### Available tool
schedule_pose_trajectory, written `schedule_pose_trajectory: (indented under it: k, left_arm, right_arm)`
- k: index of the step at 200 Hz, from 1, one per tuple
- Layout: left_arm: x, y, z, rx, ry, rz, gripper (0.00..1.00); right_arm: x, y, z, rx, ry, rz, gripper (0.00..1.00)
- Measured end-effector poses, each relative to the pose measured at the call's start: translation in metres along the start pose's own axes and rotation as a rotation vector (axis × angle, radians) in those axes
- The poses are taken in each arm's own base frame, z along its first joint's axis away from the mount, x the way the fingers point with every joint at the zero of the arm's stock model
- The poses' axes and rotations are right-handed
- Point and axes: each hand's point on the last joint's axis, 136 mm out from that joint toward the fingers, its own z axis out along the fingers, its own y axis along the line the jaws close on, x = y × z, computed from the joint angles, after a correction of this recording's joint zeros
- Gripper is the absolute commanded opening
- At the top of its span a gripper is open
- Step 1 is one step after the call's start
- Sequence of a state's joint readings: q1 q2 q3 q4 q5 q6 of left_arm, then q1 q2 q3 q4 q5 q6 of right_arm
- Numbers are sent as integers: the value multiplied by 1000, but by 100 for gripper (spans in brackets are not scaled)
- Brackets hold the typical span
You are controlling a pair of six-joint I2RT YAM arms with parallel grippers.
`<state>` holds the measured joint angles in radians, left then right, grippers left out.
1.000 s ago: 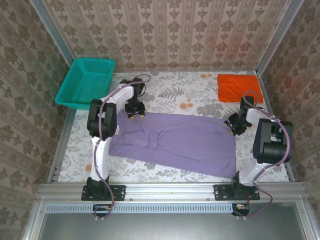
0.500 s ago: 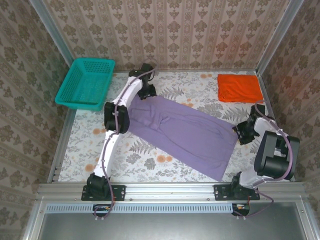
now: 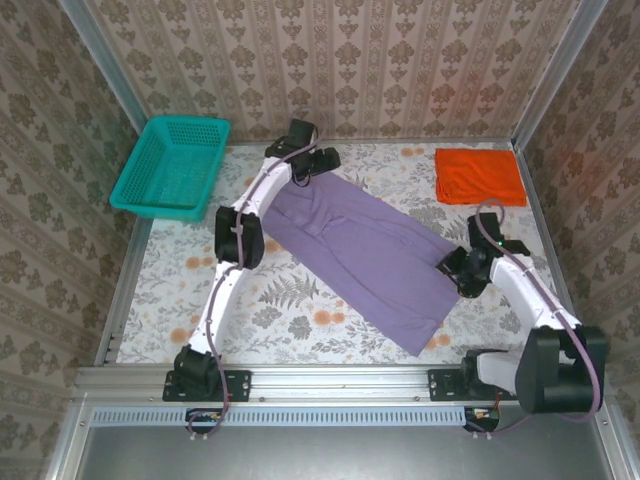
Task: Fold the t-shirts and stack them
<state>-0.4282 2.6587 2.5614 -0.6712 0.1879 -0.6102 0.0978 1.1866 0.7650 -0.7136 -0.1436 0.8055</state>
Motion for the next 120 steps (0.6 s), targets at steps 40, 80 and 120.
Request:
schedule_pose_trajectory:
  k: [40,80,120]
  left_arm:
    - [9,22,-77,-133,19,-80,59]
    - [56,77,-95,-279,133,-166,55]
    - [93,121,-59,-389,257,-179,54]
  right_arm:
    - [58,58,11,-68,119,-312,46]
    - [101,66,25,-39,217,-466,44]
    - [121,58,37,16,276,-462,39]
